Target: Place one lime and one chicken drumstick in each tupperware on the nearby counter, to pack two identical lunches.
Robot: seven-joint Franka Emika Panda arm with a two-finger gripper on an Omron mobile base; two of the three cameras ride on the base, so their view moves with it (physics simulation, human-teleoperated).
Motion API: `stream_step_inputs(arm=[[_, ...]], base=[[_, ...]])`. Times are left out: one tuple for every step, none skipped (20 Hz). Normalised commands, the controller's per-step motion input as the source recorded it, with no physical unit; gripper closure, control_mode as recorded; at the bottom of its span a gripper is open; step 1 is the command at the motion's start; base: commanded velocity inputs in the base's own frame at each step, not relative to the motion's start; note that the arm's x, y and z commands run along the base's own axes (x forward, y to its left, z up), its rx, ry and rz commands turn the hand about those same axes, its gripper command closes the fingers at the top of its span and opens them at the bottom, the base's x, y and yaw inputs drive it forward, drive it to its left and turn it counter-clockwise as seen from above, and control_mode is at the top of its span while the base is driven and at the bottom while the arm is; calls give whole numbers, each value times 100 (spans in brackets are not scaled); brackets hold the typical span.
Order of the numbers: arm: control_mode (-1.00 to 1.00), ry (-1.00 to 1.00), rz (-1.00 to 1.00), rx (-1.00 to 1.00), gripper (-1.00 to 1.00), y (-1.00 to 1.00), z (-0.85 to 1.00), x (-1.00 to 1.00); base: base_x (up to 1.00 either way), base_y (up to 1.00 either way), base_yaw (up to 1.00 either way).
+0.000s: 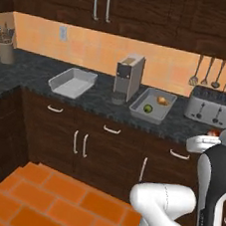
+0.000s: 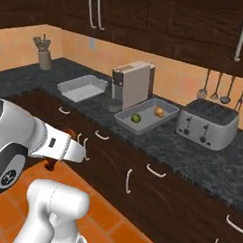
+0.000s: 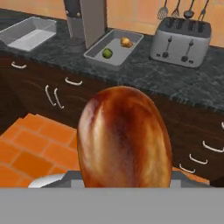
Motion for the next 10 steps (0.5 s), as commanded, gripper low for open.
stream_step_inputs(arm=[[100,0,0,0,100,0,0,0],[100,0,0,0,100,0,0,0],[100,0,0,0,100,0,0,0],[100,0,0,0,100,0,0,0],[100,0,0,0,100,0,0,0],[100,0,0,0,100,0,0,0],[100,0,0,0,100,0,0,0],[100,0,0,0,100,0,0,0],[100,0,0,0,100,0,0,0],[100,0,0,0,100,0,0,0]], base=[[100,100,24],[100,100,21],[100,100,18],[100,100,15],[100,100,13],[100,100,12],[100,100,10],[100,100,8],[100,100,5],[100,100,1]])
